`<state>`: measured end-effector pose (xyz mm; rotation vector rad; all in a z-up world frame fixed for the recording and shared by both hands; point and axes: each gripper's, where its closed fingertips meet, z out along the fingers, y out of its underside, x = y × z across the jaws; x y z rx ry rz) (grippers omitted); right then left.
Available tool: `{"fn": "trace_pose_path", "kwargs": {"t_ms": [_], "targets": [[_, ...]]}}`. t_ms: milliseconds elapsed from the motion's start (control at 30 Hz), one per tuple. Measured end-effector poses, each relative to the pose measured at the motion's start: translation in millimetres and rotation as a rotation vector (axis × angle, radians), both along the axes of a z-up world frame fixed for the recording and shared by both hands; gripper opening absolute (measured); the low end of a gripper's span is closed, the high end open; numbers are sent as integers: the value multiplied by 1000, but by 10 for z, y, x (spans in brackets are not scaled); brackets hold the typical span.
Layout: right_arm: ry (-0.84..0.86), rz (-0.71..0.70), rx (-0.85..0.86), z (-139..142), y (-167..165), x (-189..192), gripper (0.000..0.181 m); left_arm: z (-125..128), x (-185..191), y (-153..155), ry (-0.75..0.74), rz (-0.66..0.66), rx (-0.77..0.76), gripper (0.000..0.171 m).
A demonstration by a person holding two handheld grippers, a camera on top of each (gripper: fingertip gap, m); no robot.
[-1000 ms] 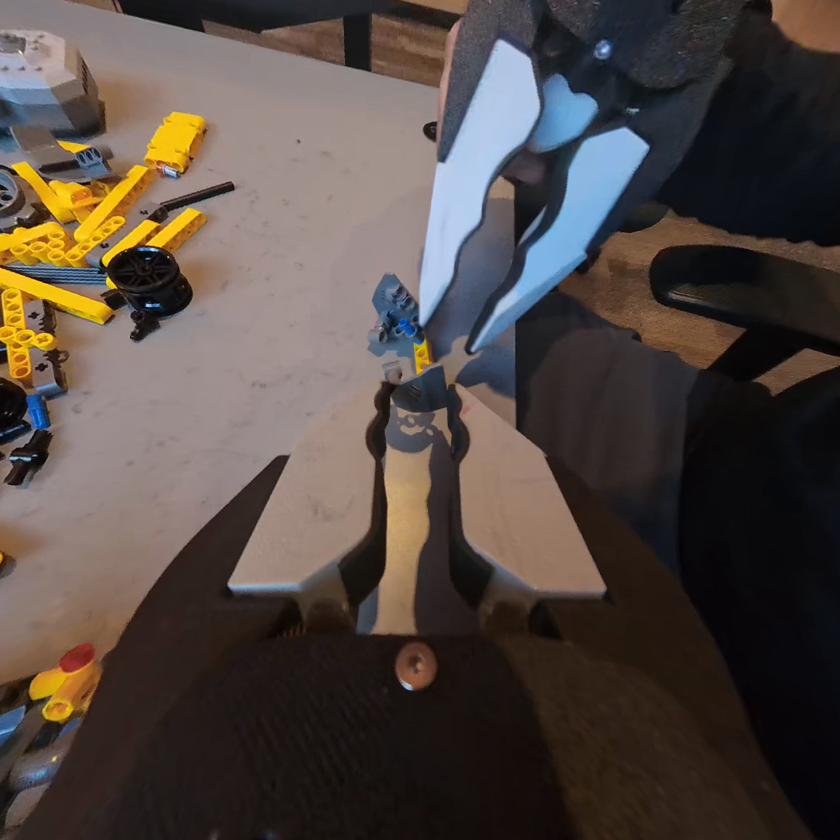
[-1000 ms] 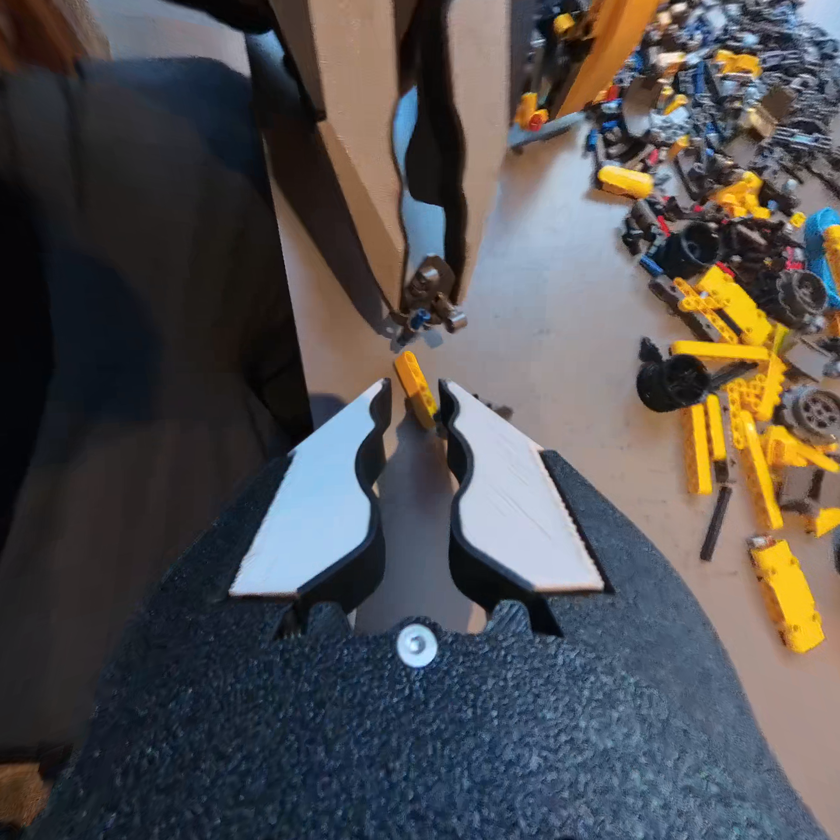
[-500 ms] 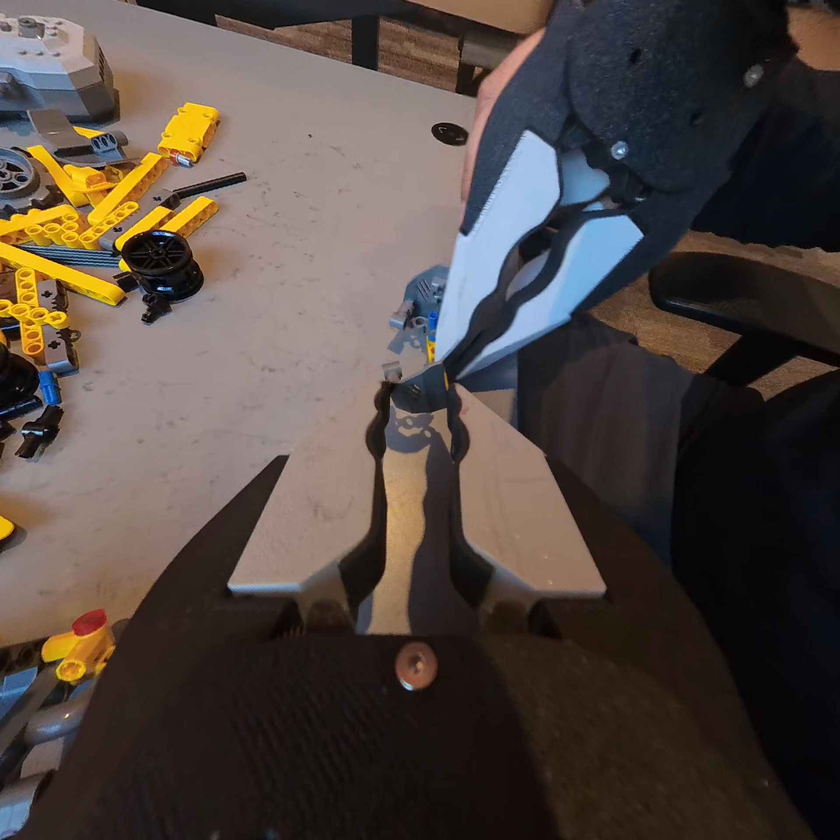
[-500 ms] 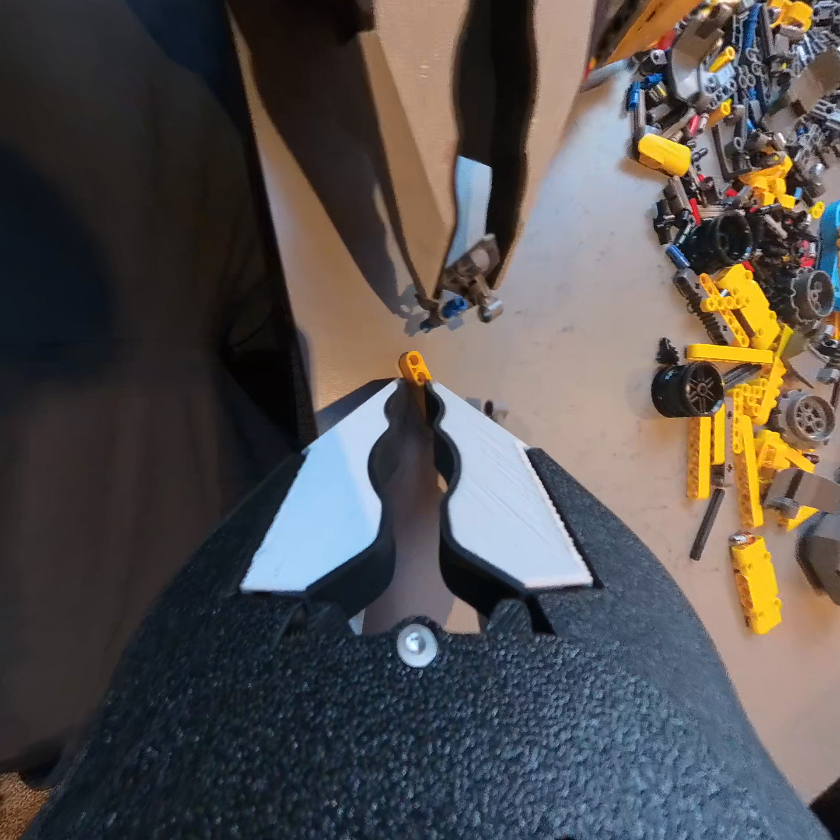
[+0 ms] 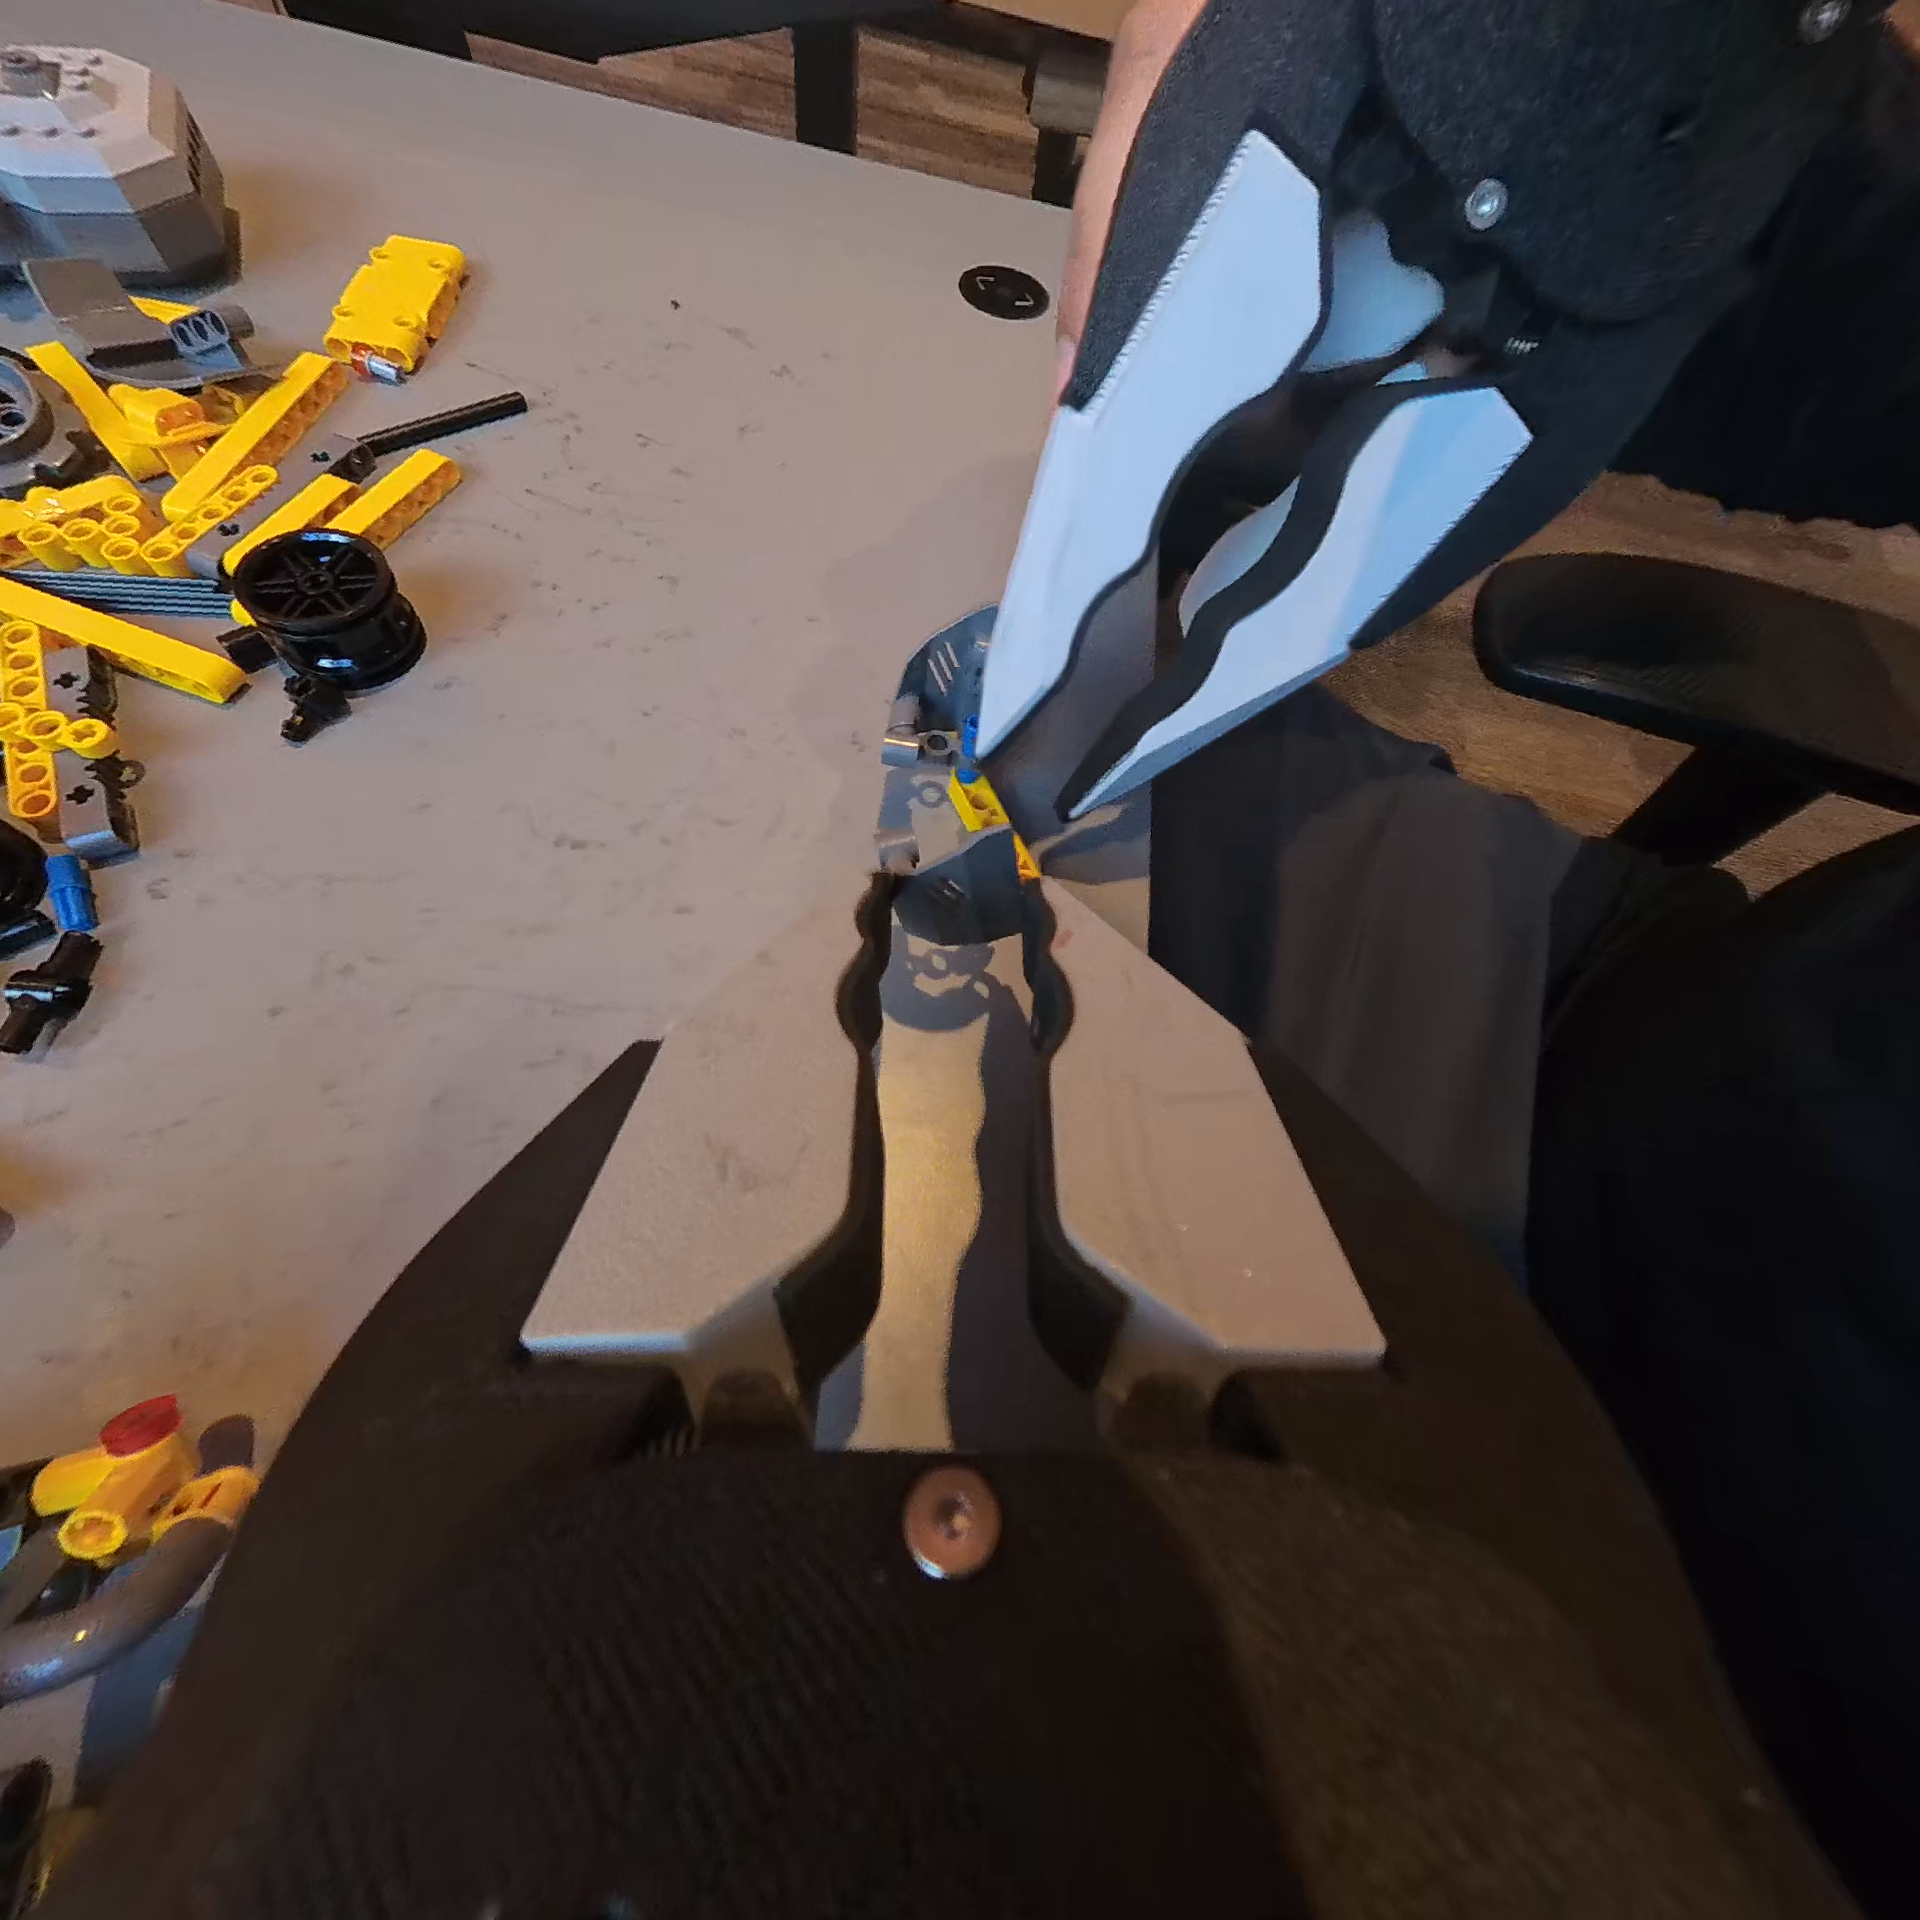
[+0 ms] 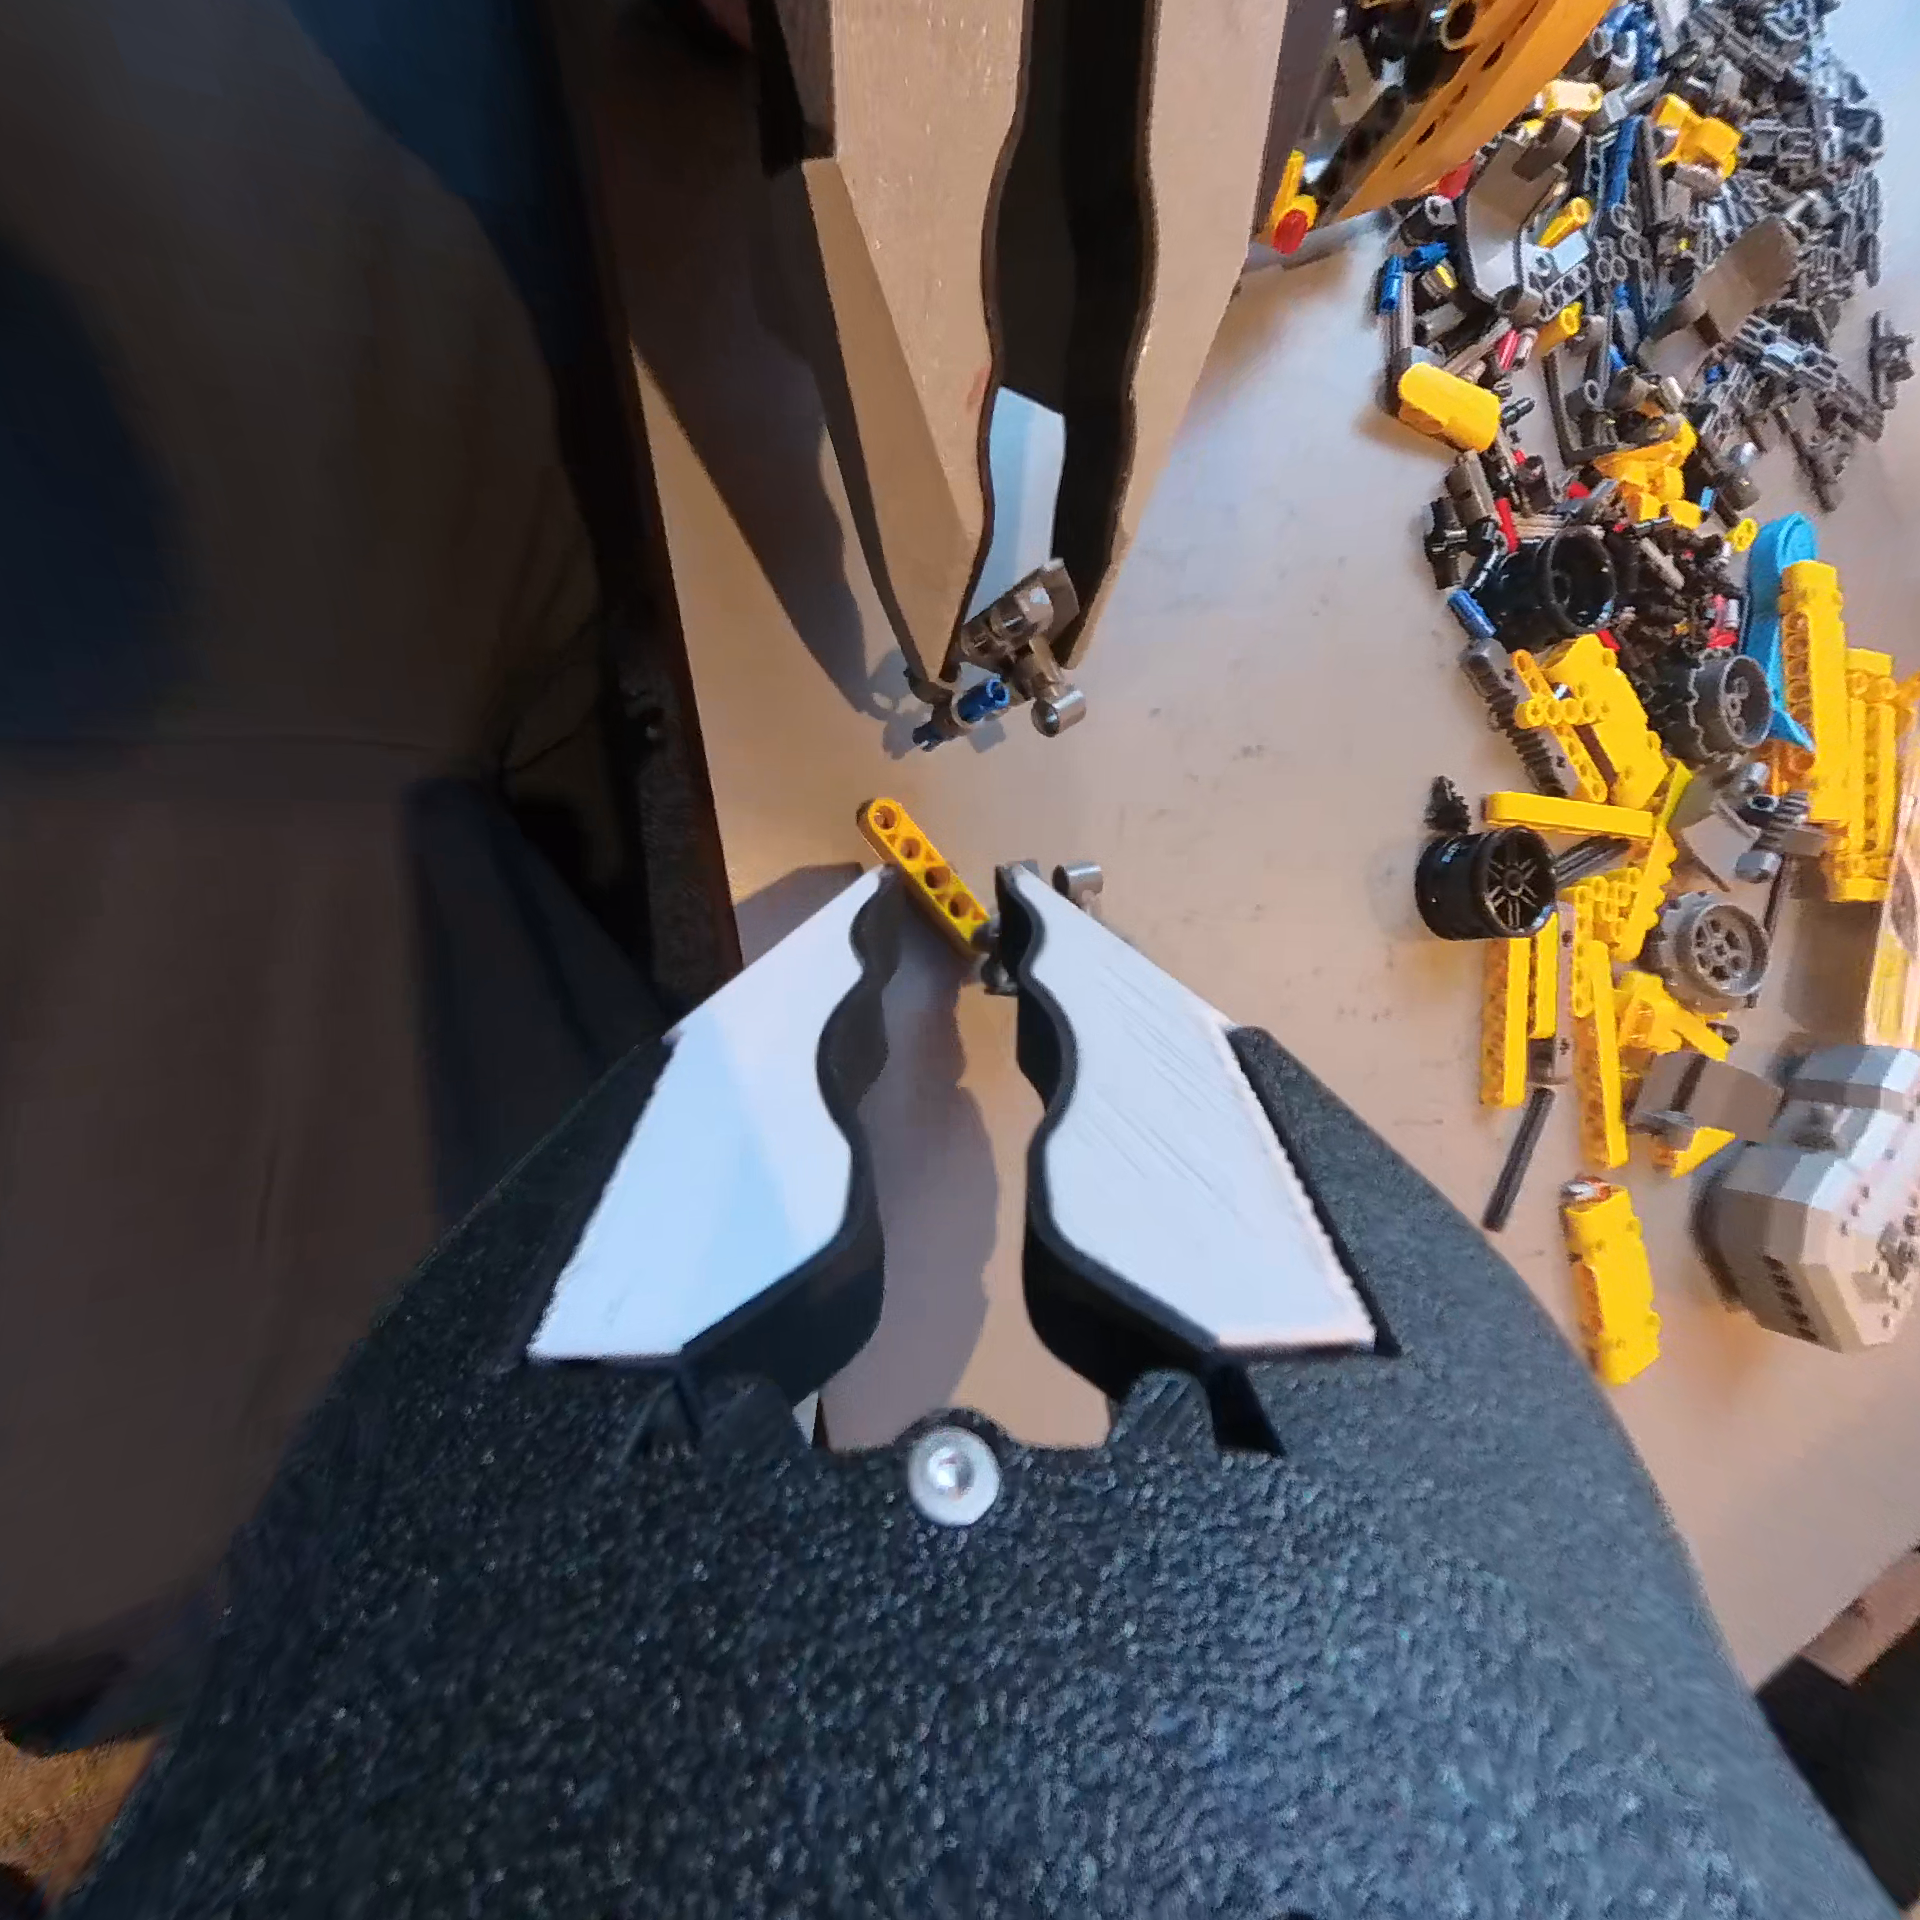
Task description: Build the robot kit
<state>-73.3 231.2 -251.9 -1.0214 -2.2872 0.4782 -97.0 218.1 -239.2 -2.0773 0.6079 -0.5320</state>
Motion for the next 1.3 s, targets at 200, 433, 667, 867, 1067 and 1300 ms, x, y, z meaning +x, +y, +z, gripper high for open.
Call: {"fn": "trace_pose_path", "kwargs": {"t_ms": [200,433,667,867,1067,1300], "targets": [[-63,56,33,-62,-53,-101,20,28,-36,-28,-7,20,11,23],[-46,57,25,22,-65,-153,23,41,-89,-44,-13,32,17,23],[-81,66,73,-45,3,-160,26,46,-113,-53,-10,35,18,23],[-35,76,7,72,41,-113,29,74,-106,-65,-36,56,2,23],[-136,190,63,-125,-58,-183,27,-1,-73,-70,-5,45,-9,23],[-259,160,-128,-165,-136,-214,14,32,-110,-83,-3,48,2,23]]}}
